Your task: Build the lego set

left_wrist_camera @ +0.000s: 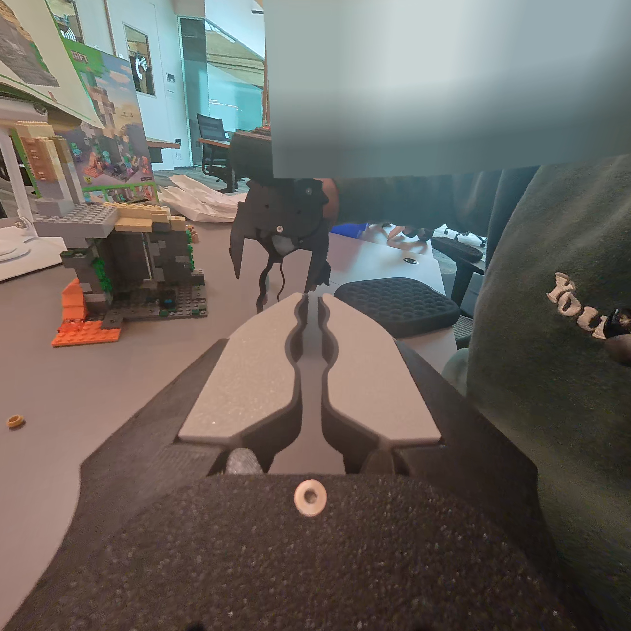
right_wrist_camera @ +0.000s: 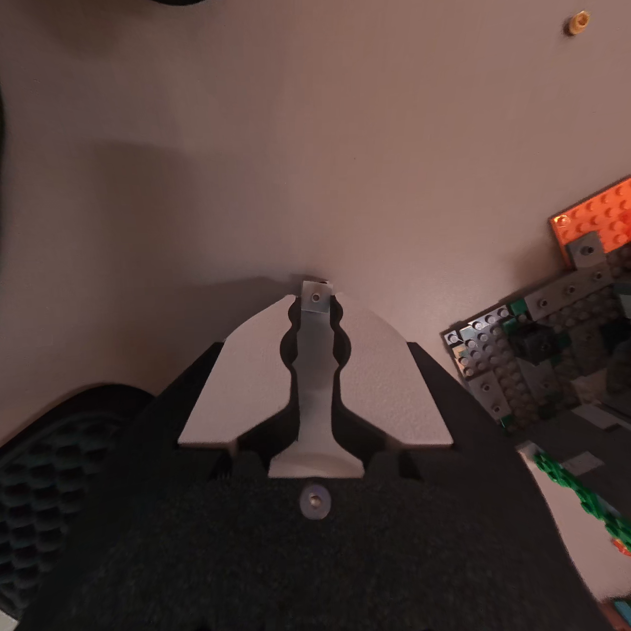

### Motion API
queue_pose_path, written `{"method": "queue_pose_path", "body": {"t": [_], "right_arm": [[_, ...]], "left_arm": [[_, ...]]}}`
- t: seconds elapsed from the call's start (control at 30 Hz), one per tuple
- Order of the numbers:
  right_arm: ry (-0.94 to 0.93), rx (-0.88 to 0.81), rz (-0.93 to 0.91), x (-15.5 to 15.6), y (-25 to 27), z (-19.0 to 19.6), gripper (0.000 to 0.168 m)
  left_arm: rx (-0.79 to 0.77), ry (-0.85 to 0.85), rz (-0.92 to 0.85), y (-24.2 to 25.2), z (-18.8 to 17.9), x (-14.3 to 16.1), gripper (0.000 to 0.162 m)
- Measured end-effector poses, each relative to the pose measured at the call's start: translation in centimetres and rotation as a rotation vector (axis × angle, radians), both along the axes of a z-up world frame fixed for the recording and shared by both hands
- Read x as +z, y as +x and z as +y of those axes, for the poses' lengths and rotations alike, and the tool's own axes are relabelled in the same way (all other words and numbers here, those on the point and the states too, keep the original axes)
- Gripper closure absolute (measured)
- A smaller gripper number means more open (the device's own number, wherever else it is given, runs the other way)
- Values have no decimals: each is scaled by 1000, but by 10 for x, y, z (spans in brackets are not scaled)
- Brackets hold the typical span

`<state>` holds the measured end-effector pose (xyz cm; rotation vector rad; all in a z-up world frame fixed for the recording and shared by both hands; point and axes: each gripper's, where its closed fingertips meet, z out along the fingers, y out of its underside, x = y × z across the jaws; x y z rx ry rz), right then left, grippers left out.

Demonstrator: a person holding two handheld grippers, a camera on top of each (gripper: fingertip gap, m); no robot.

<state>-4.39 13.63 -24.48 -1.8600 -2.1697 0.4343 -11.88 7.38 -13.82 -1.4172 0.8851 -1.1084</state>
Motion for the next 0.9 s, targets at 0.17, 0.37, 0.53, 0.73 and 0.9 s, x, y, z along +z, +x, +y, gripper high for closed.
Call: {"method": "queue_pose_path", "body": {"t": [0.17,0.37,0.53,0.73,0.9], "right_arm": [[-4,28,-5,-1,0,-1,152],[6,71,-30,-2,2,-2,152],[10,96,-38,-3,1,-3,152],[12,110,-46,-1,0,-2,151],[11,118,-48,0,0,-1,150]], "left_arm": [[-2,-4,3,0,0,0,157],[-2,-5,3,0,1,0,157],[-4,-5,0,0,0,0,157],[-6,-3,-3,0,0,0,157],[-6,-3,-7,-1,0,1,157]]}}
